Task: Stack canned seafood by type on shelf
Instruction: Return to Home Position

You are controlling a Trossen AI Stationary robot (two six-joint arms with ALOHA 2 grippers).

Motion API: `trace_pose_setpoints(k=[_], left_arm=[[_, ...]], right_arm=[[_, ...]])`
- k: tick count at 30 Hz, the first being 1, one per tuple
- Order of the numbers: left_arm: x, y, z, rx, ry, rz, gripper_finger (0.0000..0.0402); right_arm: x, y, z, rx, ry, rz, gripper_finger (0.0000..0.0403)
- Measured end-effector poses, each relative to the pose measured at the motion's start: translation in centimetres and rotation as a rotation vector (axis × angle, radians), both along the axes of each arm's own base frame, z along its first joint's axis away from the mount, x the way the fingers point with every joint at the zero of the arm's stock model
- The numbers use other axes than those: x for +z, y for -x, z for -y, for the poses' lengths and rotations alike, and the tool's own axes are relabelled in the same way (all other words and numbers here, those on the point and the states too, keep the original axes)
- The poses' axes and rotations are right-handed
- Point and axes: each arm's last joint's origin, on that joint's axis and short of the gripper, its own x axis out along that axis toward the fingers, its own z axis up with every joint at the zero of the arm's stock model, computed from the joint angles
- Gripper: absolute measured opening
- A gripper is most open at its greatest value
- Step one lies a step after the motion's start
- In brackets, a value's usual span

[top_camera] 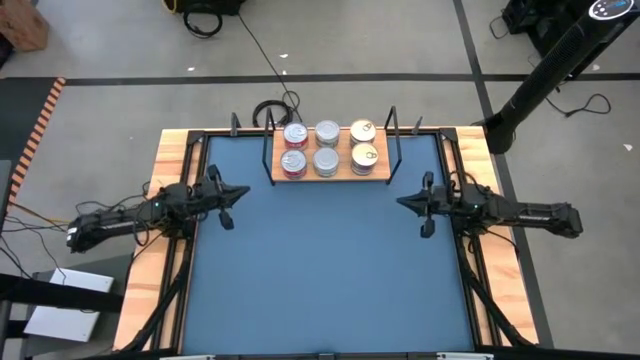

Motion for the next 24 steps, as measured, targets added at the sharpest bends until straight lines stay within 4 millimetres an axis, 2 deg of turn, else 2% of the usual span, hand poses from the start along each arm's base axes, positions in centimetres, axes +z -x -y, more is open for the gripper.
trace_pose_setpoints(k=[5, 16, 20, 24], left_arm=[[-0.05, 0.10, -0.42, 0.023, 0.007, -0.003, 0.0003], [0.39, 0.11, -0.49, 0.014, 0.015, 0.051, 0.0009], [0.39, 0.13, -0.56, 0.039, -0.006, 0.044, 0.0010], [0.39, 0.24, -0.81, 0.135, -0.059, 0.020, 0.0011]], right_arm=[[0.48, 0.43, -0.16, 0.036, 0.007, 0.062, 0.0003], [0.80, 0.61, 0.66, -0.196, 0.038, 0.088, 0.0013], [0.81, 0.64, 0.79, -0.217, 0.048, 0.086, 0.0019], [0.81, 0.64, 0.82, -0.220, 0.048, 0.086, 0.0021]])
